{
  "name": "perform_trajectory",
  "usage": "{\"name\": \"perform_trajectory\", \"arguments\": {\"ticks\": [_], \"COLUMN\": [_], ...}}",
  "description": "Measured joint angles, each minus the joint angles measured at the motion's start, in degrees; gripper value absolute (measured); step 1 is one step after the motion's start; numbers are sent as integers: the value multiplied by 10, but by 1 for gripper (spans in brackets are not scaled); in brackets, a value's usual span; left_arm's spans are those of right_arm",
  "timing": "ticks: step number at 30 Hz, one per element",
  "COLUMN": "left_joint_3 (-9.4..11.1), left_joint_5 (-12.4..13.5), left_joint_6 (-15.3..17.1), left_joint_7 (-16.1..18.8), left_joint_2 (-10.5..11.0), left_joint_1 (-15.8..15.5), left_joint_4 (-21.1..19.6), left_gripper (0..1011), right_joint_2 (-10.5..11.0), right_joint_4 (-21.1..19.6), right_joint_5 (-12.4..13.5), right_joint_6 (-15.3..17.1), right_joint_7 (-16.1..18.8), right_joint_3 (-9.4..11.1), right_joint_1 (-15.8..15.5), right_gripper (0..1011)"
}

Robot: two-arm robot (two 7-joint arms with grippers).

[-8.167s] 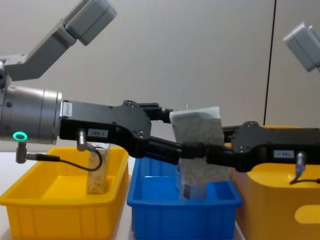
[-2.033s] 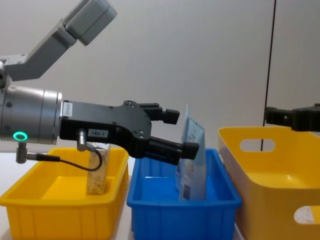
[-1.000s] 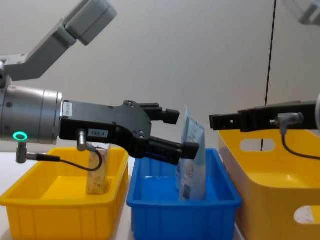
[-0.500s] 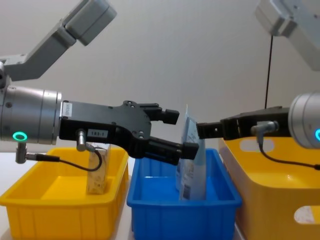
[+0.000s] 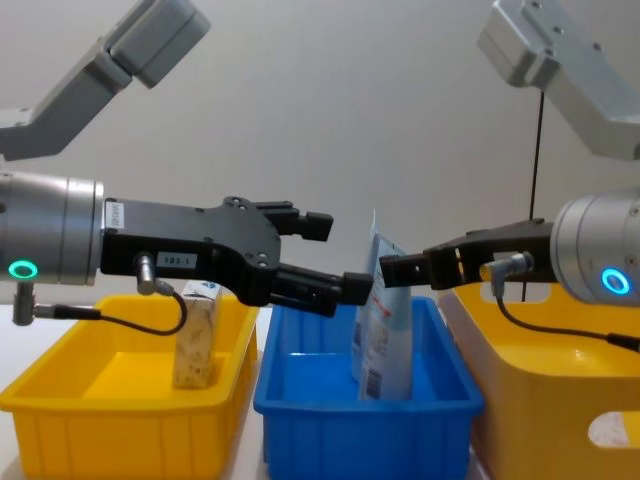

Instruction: Bimanual collaborative sorting of washing and personal care products

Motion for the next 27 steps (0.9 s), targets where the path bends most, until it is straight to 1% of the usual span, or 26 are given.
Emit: {"name": "perform_trajectory", "arguments": {"ticks": [18, 27], "left_joint_3": [-8, -9], "left_joint_5": [-11, -13], "left_joint_6": [2, 2], "left_joint_7": [23, 28], "left_joint_2": [3, 3], "left_joint_1": [0, 0], "left_joint_4": [19, 23], "left_gripper": [1002, 1001], "right_joint_2": [-14, -30], "right_joint_4": [23, 55], "right_joint_5": [-11, -18], "right_joint_6": [-4, -13], "right_joint_7": [-2, -7], "right_joint_3": [3, 3], "right_joint_1": [7, 18], "right_gripper": [1003, 1003]}}
